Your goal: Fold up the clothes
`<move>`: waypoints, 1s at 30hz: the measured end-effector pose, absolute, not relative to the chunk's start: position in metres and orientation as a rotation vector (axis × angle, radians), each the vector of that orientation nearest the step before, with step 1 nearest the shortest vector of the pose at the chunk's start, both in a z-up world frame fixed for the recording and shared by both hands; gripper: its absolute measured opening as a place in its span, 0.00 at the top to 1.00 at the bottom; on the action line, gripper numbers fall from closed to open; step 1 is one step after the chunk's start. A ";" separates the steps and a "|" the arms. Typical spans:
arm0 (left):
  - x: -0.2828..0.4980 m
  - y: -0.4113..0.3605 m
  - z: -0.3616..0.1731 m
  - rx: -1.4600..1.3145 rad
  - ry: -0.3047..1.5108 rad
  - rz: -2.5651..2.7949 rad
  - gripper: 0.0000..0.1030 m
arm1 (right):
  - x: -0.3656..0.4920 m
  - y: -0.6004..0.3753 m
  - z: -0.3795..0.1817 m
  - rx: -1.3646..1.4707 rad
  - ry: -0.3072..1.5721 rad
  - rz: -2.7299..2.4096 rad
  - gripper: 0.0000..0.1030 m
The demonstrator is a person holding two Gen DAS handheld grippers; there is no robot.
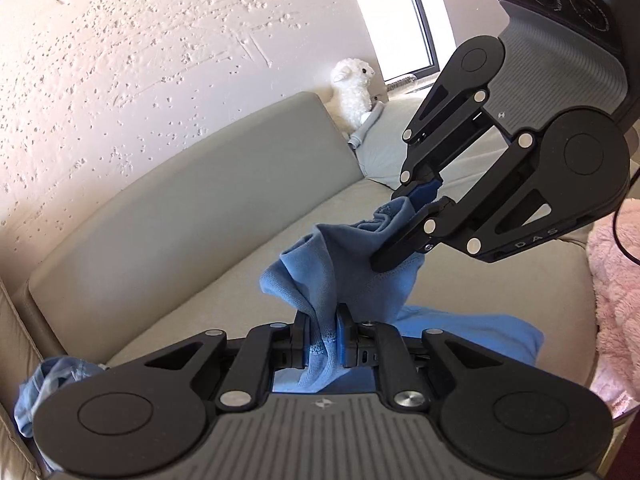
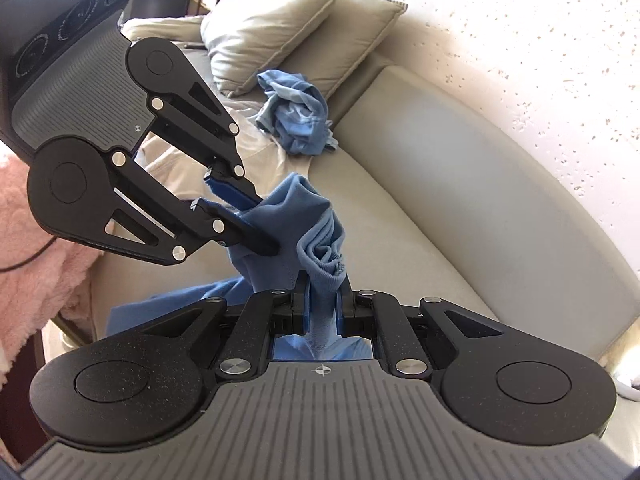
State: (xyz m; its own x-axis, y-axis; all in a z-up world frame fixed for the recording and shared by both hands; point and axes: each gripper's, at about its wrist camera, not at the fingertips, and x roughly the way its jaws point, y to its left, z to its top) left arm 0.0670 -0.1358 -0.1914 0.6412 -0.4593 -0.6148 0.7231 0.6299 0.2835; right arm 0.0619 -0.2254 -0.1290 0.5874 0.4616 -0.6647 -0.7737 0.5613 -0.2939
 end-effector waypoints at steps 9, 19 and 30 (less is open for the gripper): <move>0.005 -0.068 -0.166 0.290 0.797 -0.812 0.57 | -0.009 -0.239 -0.140 -0.696 0.708 0.778 0.54; 0.054 -0.054 -0.156 0.207 0.973 -0.542 0.94 | 0.069 -0.191 -0.144 -0.484 1.098 0.635 0.81; 0.044 -0.053 -0.167 0.239 1.025 -0.559 0.77 | 0.048 -0.198 -0.196 -0.573 1.244 0.670 0.69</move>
